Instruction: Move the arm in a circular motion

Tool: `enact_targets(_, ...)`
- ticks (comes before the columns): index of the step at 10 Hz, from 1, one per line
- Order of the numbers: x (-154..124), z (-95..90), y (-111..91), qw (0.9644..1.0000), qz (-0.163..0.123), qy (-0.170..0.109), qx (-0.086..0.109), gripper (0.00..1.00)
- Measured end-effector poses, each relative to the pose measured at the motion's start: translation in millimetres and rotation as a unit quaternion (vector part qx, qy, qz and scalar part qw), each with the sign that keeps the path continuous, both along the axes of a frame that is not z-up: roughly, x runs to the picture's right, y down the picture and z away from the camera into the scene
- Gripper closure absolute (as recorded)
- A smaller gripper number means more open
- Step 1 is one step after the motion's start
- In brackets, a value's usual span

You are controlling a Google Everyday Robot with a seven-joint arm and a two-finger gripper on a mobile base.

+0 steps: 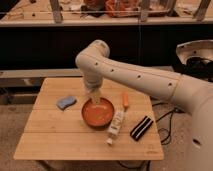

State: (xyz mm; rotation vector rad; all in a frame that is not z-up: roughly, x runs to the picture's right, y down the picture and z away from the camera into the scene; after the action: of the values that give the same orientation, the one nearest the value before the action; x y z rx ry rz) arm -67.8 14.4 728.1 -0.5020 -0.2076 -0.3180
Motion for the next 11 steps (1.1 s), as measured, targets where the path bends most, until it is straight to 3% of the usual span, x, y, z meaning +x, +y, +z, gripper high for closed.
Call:
enact_targets(4,-11.6,36.3,-24.9,0.9999,-0.014,-0.003,-0.01,0.2)
enact_targets(11,-23.1,66.2,-64.2,0.9995,-0.028,0.015,-0.004,0.2)
